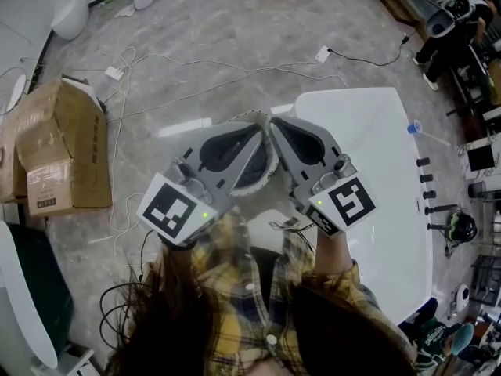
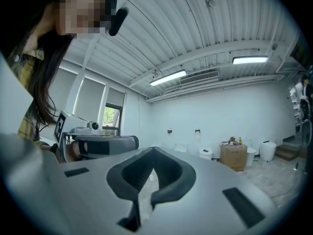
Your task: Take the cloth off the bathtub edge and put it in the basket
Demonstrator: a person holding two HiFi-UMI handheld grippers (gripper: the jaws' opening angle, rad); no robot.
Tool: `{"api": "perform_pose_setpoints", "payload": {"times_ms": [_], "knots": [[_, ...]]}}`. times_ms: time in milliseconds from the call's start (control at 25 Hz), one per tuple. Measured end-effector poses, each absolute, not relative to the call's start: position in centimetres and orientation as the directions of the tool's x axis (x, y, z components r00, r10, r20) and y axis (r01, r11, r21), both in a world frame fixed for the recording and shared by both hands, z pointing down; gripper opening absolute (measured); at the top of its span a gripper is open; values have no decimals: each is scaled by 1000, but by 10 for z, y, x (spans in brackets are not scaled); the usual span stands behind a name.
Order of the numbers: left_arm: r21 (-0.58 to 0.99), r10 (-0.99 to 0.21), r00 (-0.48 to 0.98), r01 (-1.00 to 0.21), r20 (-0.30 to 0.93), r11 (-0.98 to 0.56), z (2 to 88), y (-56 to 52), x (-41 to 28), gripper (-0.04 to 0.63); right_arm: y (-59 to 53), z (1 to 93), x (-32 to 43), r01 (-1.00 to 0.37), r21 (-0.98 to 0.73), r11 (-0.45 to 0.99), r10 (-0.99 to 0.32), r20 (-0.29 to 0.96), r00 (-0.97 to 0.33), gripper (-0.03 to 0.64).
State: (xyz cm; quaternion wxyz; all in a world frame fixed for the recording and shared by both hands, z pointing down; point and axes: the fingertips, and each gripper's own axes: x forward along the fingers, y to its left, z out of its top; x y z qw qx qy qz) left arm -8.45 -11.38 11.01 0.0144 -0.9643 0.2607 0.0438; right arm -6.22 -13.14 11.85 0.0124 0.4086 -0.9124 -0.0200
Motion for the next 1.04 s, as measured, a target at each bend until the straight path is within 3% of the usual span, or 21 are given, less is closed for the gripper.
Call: {"api": "perform_pose_setpoints", "payload": {"times_ms": [1040], "knots": [[25, -369, 927, -369, -63, -929, 132, -103, -28, 18, -117, 143, -7, -845, 6, 535, -843, 65, -533, 15]]}}
